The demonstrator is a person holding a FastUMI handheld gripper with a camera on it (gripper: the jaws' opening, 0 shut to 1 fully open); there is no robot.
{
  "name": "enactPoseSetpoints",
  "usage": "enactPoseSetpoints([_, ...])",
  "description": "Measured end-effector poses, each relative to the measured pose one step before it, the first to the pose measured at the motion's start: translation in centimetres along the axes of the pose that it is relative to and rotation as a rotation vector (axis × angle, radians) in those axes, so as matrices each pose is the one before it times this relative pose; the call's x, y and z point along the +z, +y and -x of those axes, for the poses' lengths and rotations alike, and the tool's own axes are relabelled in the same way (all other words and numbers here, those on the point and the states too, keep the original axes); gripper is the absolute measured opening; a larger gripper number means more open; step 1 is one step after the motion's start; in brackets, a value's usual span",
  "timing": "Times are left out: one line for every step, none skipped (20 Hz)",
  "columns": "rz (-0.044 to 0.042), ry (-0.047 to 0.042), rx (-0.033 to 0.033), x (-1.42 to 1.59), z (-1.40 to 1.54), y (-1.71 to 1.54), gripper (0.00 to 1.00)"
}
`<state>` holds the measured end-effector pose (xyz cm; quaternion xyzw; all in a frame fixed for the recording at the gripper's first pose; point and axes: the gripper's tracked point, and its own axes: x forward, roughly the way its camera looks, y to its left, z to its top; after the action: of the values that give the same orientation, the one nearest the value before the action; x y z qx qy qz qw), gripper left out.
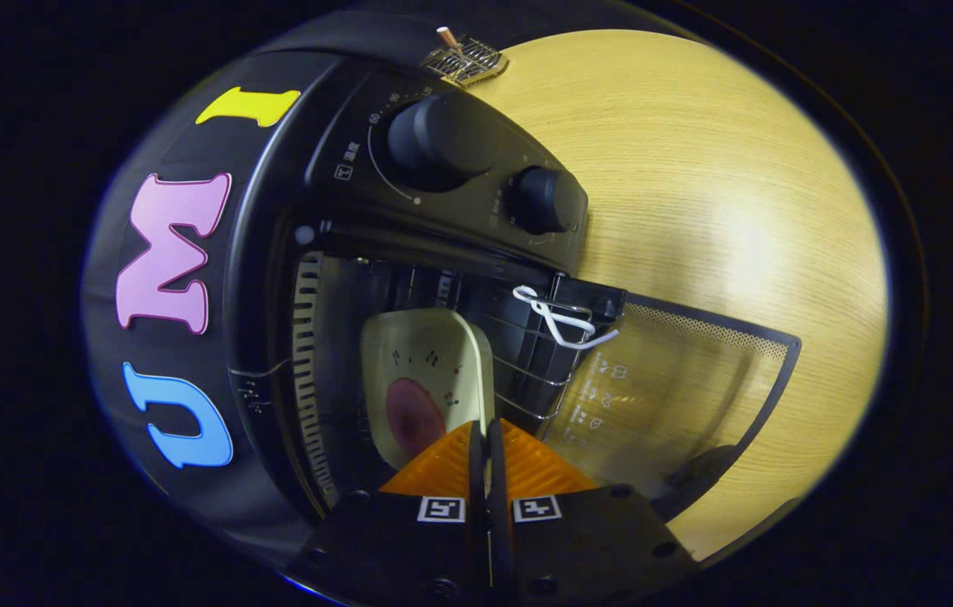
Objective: Open the toaster oven, put the food inside, and close the toaster oven door.
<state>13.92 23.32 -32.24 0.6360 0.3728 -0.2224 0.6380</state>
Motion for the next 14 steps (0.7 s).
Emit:
enactPoseSetpoints([-0.00959, 0.01767, 0.00950, -0.364, -0.600, 0.147, 0.10])
enactPoseSetpoints([0.00230, -0.00716, 0.01685, -0.279, 0.873, 0.457, 0.20])
enactPoseSetpoints([0.02970, -0.00974, 0.00049, 0.150, 0.495, -0.254, 0.32])
enactPoseSetpoints([0.03917, 0.01374, 0.00748, -0.286, 0.876, -0.160, 0.47])
enactPoseSetpoints([0.04064, 0.02196, 0.01147, -0.465, 0.677, -0.264, 0.49])
enactPoseSetpoints([0.04562, 0.00815, 0.00942, -0.369, 0.752, -0.396, 0.58])
enactPoseSetpoints([0.07263, 0.02071, -0.00185, -0.659, 1.027, -0.776, 0.68])
enactPoseSetpoints([0.07199, 0.01746, 0.00264, -0.860, 0.889, -0.505, 0.79])
enactPoseSetpoints([0.08000, 0.03681, 0.01490, -1.340, 0.804, -0.231, 0.84])
enactPoseSetpoints([0.08880, 0.03937, 0.01733, -1.359, 0.857, -0.103, 0.97])
enactPoseSetpoints([0.09761, 0.01864, -0.00802, -0.943, 0.677, -0.518, 0.99])
enactPoseSetpoints([0.09679, 0.00370, -0.02213, -0.531, 0.442, -0.723, 0.99])
enactPoseSetpoints([0.09335, 0.00875, -0.02424, -0.773, 0.565, -0.657, 0.99])
enactPoseSetpoints([0.08320, 0.01355, -0.03078, -0.979, 0.457, -0.671, 0.99])
